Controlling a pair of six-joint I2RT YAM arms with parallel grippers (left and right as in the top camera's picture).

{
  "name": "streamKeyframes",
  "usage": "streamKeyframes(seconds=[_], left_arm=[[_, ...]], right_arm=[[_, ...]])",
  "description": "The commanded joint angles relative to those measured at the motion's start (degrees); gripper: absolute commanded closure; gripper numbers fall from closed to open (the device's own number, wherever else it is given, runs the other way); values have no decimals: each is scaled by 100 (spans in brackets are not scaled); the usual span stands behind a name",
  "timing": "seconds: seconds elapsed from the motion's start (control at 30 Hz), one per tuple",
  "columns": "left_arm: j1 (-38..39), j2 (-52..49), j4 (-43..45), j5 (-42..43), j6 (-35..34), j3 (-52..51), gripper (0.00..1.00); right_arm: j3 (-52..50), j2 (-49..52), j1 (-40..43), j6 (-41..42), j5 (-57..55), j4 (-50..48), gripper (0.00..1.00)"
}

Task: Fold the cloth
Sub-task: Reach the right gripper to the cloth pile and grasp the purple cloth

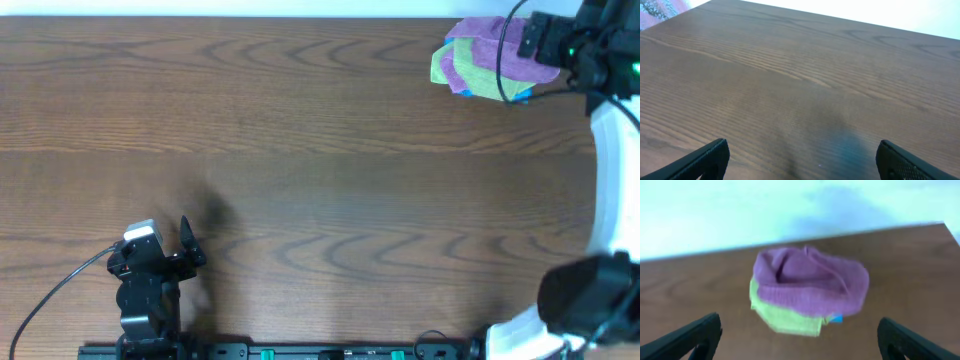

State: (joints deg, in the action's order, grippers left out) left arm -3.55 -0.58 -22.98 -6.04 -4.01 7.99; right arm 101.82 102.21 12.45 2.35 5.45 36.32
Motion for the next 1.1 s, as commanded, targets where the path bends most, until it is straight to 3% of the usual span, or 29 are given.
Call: streamKeyframes(seconds=[0.0,0.47,0.83,1.07], left_arm=[[-22,33,-33,-48,83,-114,5],[-22,33,-33,-48,81,-114,5],[-22,33,-35,-48,81,-114,5],[-22,33,-33,-48,83,-114,5]], right_arm=[[146,378,57,15,28,-267,1],[146,1908,55,354,63,-1676,1],[146,2396,70,402,59,-1784,1],[146,2433,66,400,59,-1753,35]])
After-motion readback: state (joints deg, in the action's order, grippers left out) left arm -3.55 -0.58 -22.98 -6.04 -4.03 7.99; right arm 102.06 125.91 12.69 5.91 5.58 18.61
